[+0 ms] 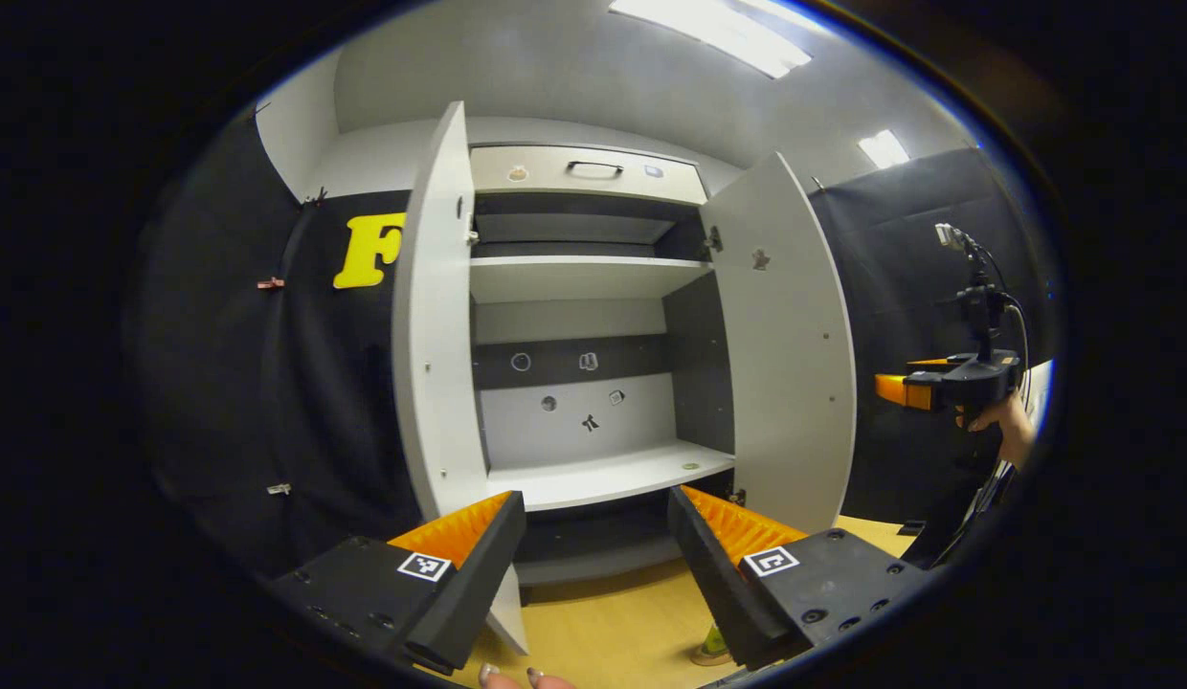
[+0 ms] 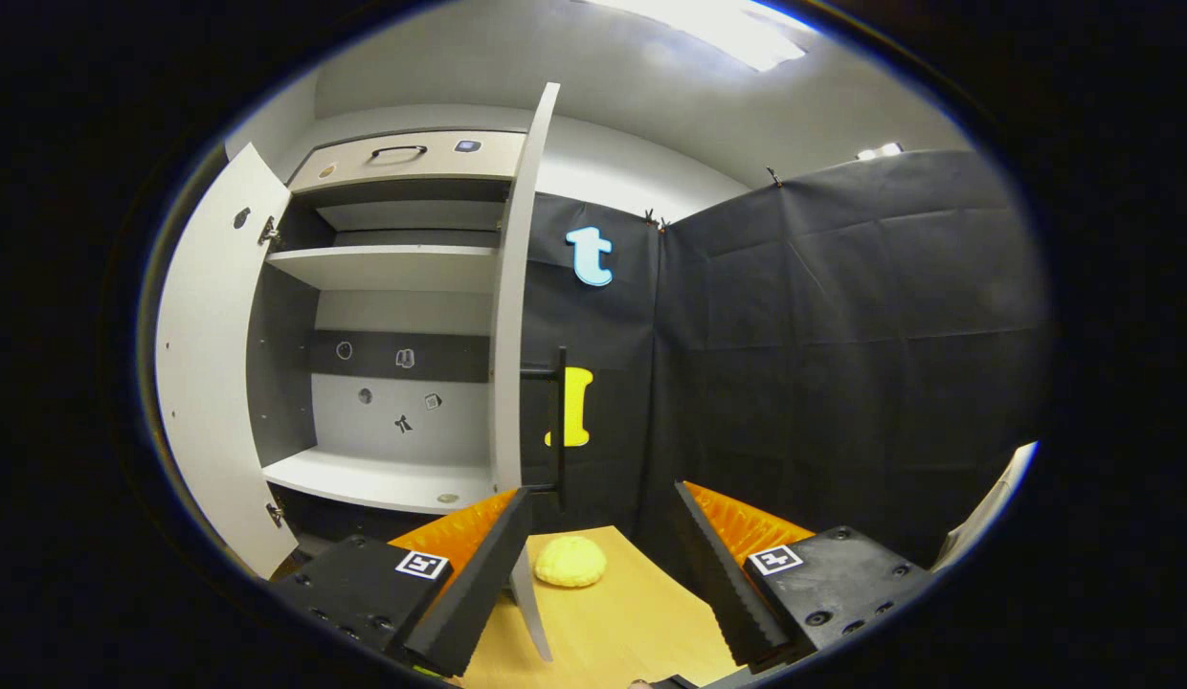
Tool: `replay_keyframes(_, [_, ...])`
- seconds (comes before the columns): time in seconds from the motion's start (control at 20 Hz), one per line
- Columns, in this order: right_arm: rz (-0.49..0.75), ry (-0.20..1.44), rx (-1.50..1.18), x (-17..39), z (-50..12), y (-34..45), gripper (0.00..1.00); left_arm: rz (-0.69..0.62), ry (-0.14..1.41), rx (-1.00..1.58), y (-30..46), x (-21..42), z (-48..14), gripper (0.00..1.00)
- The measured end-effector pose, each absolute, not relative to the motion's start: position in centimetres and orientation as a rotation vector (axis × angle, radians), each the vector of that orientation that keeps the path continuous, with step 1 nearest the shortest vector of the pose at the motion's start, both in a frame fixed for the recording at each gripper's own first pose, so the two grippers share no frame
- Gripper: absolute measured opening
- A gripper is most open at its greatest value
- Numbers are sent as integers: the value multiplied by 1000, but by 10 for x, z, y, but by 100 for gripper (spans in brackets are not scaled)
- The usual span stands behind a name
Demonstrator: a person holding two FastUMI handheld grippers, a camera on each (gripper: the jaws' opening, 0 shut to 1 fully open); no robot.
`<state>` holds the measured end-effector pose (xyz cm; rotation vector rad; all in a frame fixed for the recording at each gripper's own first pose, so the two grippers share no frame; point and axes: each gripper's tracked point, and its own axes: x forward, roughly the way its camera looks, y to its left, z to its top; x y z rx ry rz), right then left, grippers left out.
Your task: Grasp the bottle in the cabinet with the left hand and place it on the coaster, then close the right door with the right hand and the left door with the left hand.
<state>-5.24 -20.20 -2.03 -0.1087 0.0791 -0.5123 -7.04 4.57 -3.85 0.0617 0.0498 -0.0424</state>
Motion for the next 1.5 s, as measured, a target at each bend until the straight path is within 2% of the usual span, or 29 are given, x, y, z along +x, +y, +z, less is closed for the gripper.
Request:
replay_keyframes(0.05, [-516, 73, -119, -49, -20, -209, 94, -10, 53, 54, 60, -74, -37, 95])
replay_keyframes(0.2, [-508, 82, -132, -36, -29, -223, 98, 120, 68, 70, 111, -81, -37, 95])
replay_keyframes(0.25, [-498, 83, -122, -30, -32, -227, 94, 166, 76, 75, 126, -84, -37, 95])
replay_keyframes(0.3, [-484, 80, -107, -24, -33, -227, 98, 195, 79, 68, 137, -86, -36, 95])
replay_keyframes(0.5, [-377, 88, -84, -2, -44, -223, 98, 269, 88, -23, 157, -85, -34, 96])
replay_keyframes(0.65, [-333, 89, -93, 2, -45, -225, 96, 334, 113, 15, 175, -82, -39, 96])
replay_keyframes(1.2, [-163, 85, -14, 14, -54, -196, 95, 363, 119, -21, 161, -72, -39, 96])
replay_keyframes(1.5, [-2, 88, 19, 31, -61, -150, 95, 400, 146, -25, 155, -81, -45, 97])
